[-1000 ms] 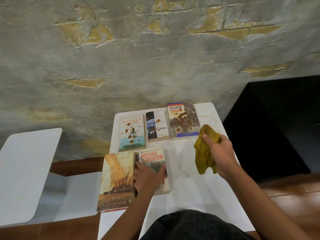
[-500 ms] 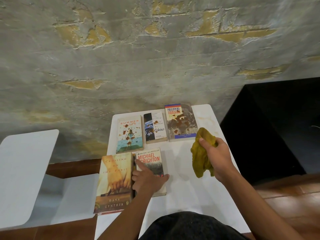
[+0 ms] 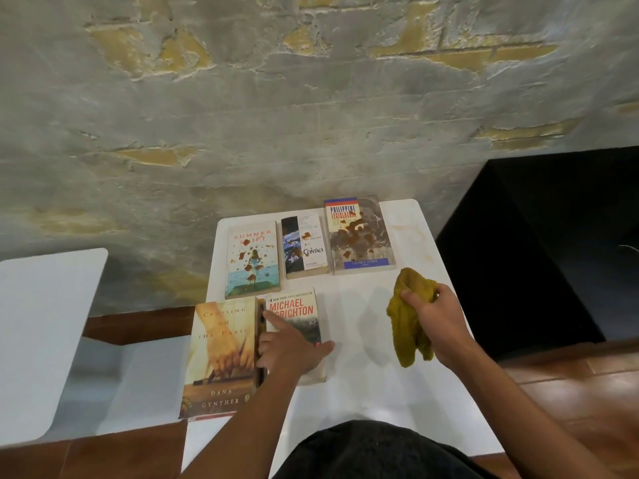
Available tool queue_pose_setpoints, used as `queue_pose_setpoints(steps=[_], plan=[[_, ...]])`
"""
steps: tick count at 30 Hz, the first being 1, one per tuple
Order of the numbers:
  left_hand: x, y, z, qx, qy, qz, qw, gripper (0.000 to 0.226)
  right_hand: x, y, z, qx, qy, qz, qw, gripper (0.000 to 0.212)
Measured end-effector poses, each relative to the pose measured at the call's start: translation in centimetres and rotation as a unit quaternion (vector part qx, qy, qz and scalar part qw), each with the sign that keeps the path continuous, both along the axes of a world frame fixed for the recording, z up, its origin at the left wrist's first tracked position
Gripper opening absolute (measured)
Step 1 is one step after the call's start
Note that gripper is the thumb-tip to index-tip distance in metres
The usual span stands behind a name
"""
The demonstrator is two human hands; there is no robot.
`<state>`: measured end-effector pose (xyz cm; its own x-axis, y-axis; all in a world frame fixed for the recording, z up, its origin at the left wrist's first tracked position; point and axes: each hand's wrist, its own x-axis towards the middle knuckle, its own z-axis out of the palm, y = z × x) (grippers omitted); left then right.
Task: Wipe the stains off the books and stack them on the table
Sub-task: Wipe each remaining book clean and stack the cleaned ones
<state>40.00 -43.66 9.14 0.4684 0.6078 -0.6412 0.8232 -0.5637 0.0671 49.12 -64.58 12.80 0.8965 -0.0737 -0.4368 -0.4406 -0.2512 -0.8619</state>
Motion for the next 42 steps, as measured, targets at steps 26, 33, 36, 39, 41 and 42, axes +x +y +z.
queue_pose_setpoints(steps=[26, 33, 36, 39, 41, 42], plan=[[10.4, -7.2, -4.7, 0.032, 0.020, -0.316, 0.948, 0.117, 13.8, -4.6, -11.8, -0.445, -0.065, 0.224, 0.865, 0.030], [12.0, -8.0, -7.0, 0.009, 0.062, -0.305, 0.950, 0.146, 20.2, -3.6, -12.3, -0.432, -0.098, 0.199, 0.874, 0.006], [12.6, -8.0, -6.8, 0.010, 0.077, -0.324, 0.943, 0.148, 22.3, -2.8, -12.4, -0.429, -0.110, 0.202, 0.873, 0.009], [12.3, -7.9, -7.2, -0.006, 0.087, -0.316, 0.945, 0.146, 24.1, -2.1, -12.6, -0.422, -0.110, 0.197, 0.878, 0.008], [12.0, -7.9, -7.4, -0.009, 0.084, -0.313, 0.946, 0.145, 25.6, -1.6, -12.7, -0.419, -0.106, 0.188, 0.882, 0.015], [12.2, -7.8, -7.5, -0.007, 0.081, -0.314, 0.946, 0.145, 26.7, -1.4, -12.6, -0.415, -0.107, 0.186, 0.884, 0.018]])
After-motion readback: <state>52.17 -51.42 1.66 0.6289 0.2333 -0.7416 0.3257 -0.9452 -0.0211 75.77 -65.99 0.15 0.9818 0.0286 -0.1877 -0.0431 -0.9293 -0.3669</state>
